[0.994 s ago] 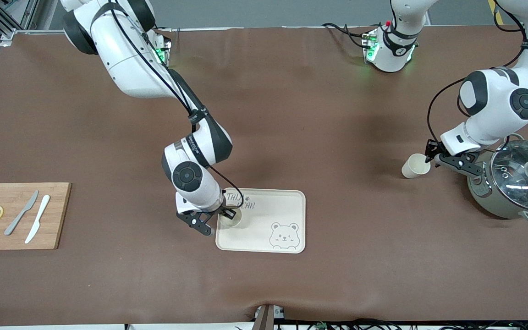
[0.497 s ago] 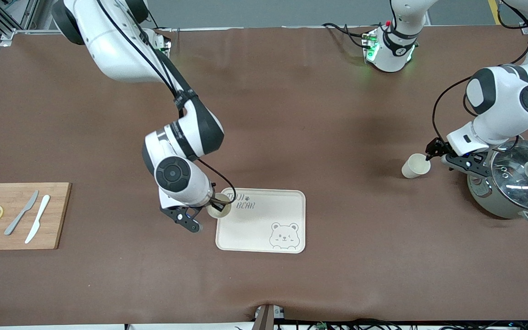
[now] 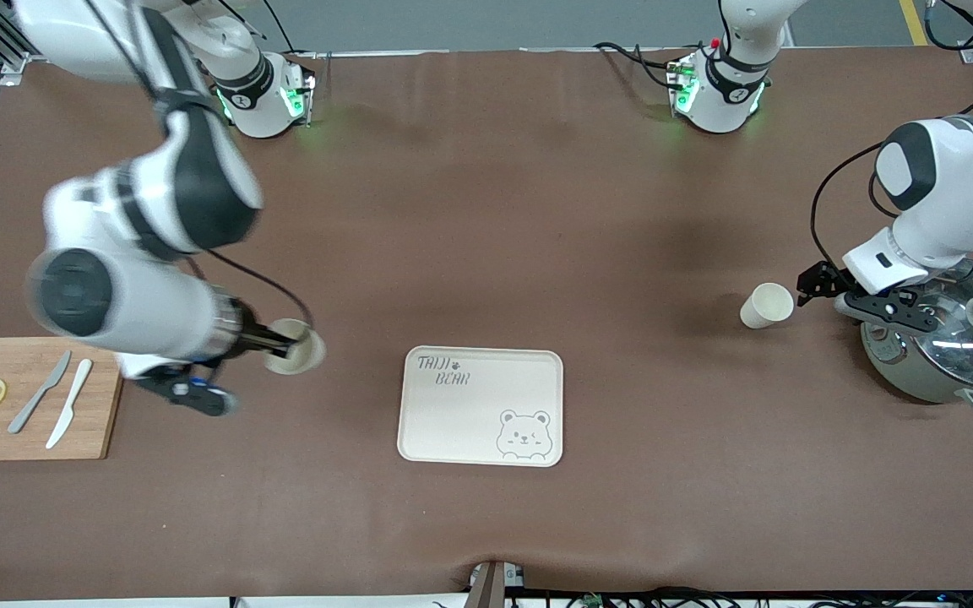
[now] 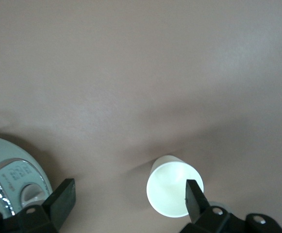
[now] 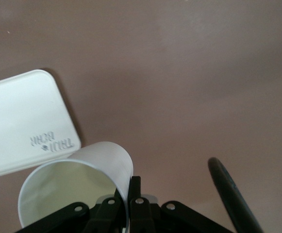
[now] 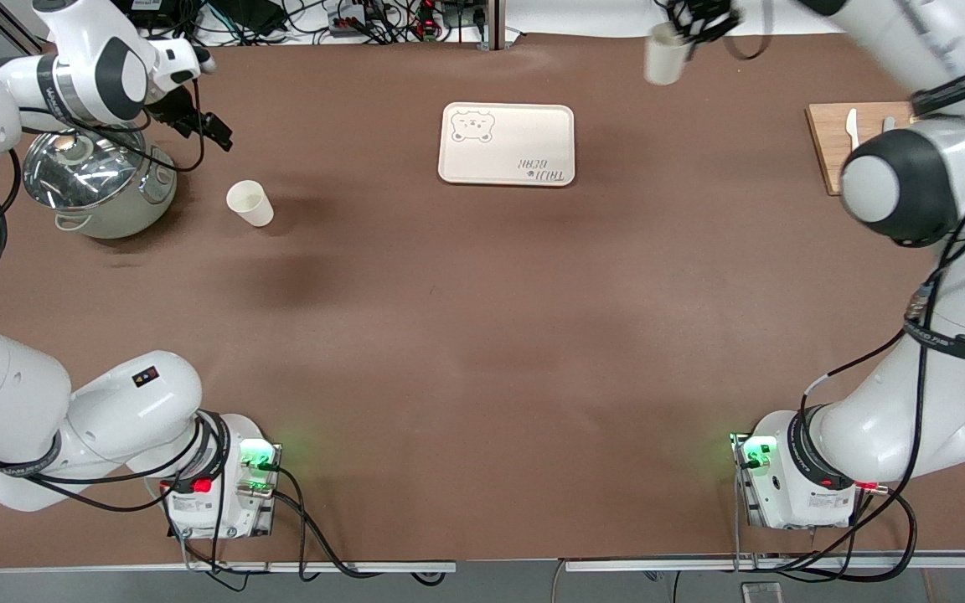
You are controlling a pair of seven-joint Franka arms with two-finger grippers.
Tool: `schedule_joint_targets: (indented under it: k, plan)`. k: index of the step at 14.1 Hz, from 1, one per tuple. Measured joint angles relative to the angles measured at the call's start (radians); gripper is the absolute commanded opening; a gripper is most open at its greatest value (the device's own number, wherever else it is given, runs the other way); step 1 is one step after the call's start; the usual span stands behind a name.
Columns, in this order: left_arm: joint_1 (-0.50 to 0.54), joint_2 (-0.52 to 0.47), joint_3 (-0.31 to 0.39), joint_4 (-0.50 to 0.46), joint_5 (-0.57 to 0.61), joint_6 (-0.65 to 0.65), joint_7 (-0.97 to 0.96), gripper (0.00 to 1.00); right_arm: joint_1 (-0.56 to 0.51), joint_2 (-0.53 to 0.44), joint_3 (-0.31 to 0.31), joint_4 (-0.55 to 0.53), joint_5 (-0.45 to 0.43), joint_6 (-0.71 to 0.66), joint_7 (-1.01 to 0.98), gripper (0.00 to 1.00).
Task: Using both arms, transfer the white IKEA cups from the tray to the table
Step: 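Carry the cup toward the cutting board while the left gripper withdraws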
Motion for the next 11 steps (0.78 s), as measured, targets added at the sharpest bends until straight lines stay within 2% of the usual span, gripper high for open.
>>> schedule_joint_targets:
  k: [3, 6, 9, 11]
  plan:
    - [0.000, 0.006, 0.000, 0.038, 0.000, -0.007, -0.021, 1.00, -0.095, -0.034, -0.002, -0.004, -0.006, -0.060, -0.191, 0.00]
    - [-0.003, 0.018, -0.001, 0.113, 0.000, -0.074, -0.074, 1.00, -0.158, -0.058, -0.004, -0.049, -0.018, -0.065, -0.335, 0.00]
    - [-0.046, 0.044, -0.003, 0.229, 0.000, -0.175, -0.176, 1.00, -0.228, -0.077, -0.005, -0.138, -0.024, 0.011, -0.464, 0.00]
    - [-0.092, 0.058, -0.004, 0.278, 0.028, -0.200, -0.275, 1.00, -0.245, -0.100, -0.005, -0.236, -0.044, 0.123, -0.500, 0.00]
